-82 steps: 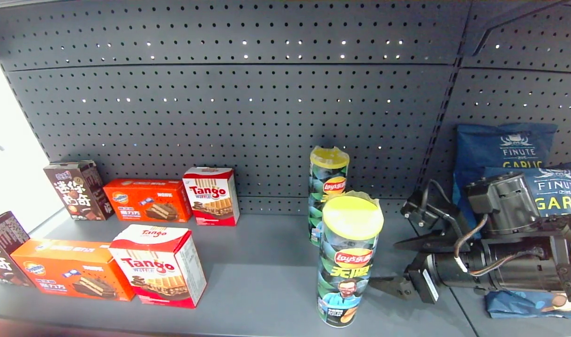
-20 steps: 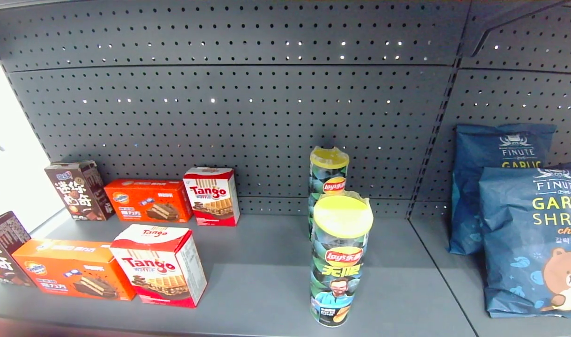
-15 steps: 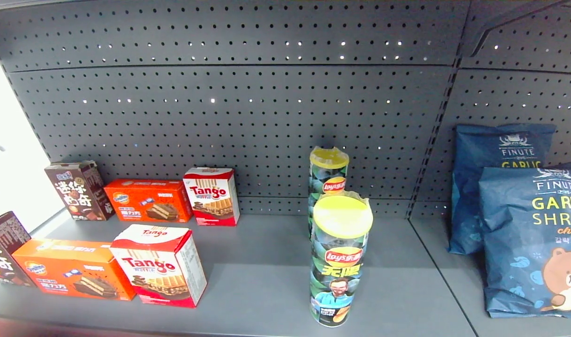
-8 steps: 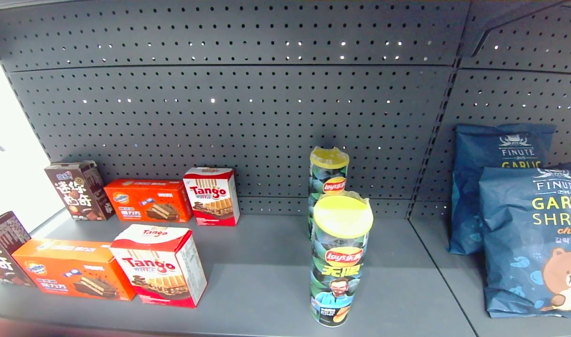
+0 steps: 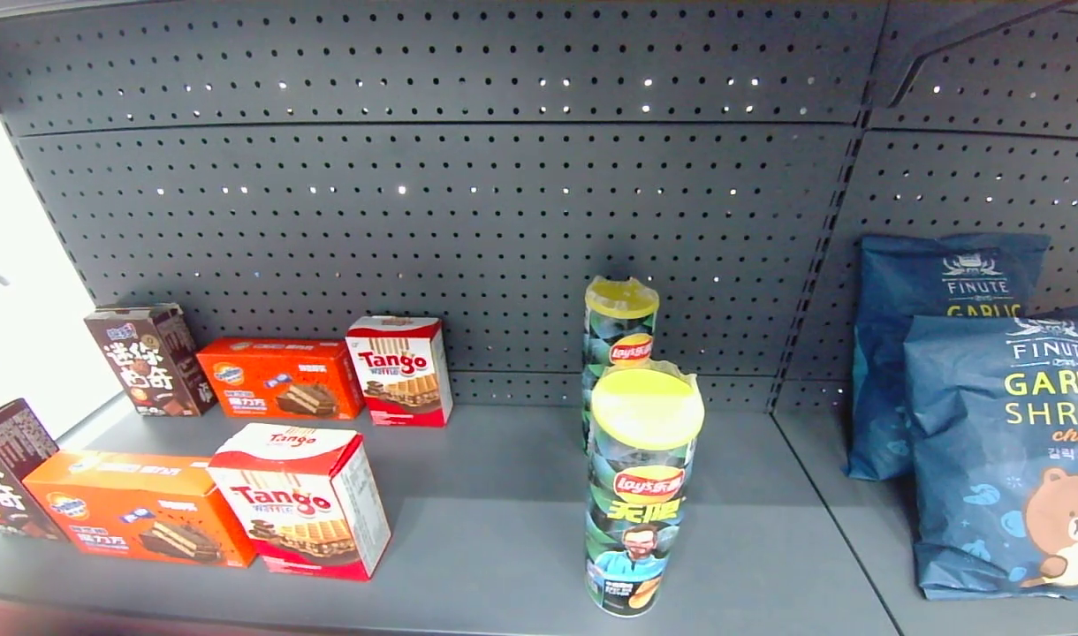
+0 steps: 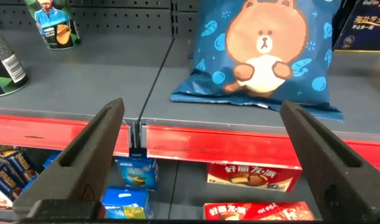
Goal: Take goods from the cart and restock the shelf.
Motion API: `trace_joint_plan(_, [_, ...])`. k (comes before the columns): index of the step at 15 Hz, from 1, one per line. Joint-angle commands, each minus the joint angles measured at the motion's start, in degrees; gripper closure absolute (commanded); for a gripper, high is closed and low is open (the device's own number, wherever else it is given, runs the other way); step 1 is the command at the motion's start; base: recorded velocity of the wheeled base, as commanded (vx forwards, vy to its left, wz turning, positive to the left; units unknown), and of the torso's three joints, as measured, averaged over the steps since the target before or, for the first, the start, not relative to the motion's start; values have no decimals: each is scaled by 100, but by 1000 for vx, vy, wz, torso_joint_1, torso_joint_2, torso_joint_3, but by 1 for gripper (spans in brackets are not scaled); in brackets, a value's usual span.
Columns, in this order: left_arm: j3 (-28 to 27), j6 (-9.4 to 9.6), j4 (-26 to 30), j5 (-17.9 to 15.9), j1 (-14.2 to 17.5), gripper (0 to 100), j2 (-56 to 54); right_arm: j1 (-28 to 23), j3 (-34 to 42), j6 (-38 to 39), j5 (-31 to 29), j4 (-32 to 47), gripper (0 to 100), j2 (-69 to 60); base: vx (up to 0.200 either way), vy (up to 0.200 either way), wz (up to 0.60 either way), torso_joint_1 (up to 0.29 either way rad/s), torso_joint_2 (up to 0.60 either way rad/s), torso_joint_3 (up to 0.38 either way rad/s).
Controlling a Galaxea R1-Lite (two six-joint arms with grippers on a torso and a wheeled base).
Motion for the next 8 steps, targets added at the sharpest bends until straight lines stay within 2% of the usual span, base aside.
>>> trace_joint_plan(1, [134,36,-284,24,196,0,160,2,0,1,2,0,0,0,0,0,0,0,0,0])
trace_joint_plan(3, [134,265,-301,7,969,0,477,2,0,1,2,0,0,0,0,0,0,0,0,0])
trace_joint_plan(5, [134,414,-328,-2,1541,0,222,2,0,1,2,0,0,0,0,0,0,0,0,0])
trace_joint_plan(6, [134,379,-328,33,1716,0,-200,2,0,1,-7,0,0,0,0,0,0,0,0,0])
trace_joint_plan(8, [134,221,-292,51,1734,0,-200,2,0,1,2,0,0,0,0,0,0,0,0,0])
